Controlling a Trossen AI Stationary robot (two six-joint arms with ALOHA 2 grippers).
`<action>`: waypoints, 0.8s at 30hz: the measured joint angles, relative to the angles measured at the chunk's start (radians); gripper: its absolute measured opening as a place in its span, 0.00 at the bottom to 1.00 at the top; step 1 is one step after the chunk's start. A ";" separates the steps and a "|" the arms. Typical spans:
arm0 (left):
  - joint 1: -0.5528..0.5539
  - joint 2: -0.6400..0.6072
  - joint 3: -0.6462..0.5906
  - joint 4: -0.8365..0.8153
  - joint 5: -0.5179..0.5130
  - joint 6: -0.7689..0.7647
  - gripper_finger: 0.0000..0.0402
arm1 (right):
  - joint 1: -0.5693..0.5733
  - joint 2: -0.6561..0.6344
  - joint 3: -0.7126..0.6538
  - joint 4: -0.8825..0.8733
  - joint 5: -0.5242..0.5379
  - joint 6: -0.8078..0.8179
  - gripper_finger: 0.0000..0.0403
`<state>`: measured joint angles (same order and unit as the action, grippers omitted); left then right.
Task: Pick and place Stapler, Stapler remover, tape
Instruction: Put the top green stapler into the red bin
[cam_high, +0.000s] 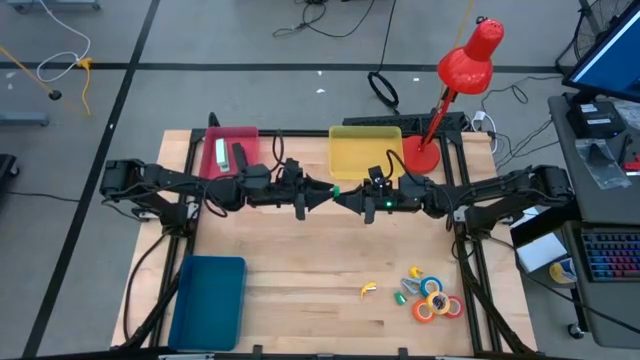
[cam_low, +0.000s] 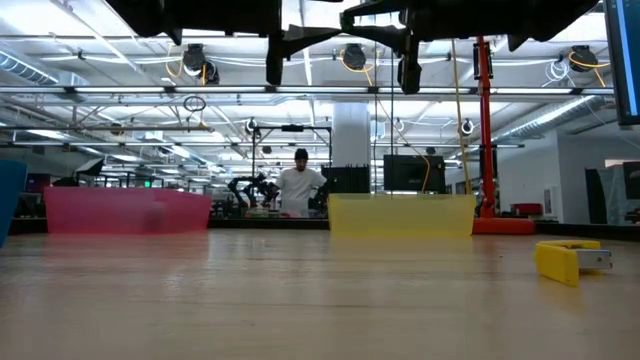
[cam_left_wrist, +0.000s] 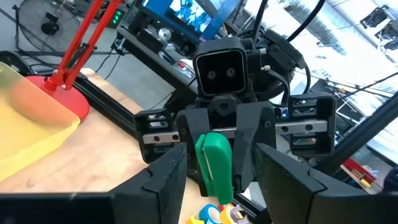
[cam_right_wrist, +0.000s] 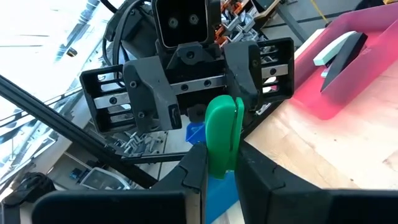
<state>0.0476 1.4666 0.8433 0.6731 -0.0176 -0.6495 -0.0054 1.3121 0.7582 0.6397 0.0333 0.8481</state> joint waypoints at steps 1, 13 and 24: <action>-0.002 0.000 0.000 -0.001 -0.007 0.000 0.46 | 0.000 0.000 0.000 0.000 0.000 0.000 0.11; -0.003 0.000 0.000 -0.027 -0.042 0.012 0.46 | 0.000 0.000 0.000 0.026 0.049 0.000 0.11; -0.002 0.000 0.000 -0.028 -0.037 0.013 0.46 | -0.006 0.138 0.094 0.045 -0.023 0.001 0.11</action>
<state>0.0452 1.4666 0.8433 0.6446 -0.0543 -0.6369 -0.0117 1.4502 0.8524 0.6847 0.0102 0.8492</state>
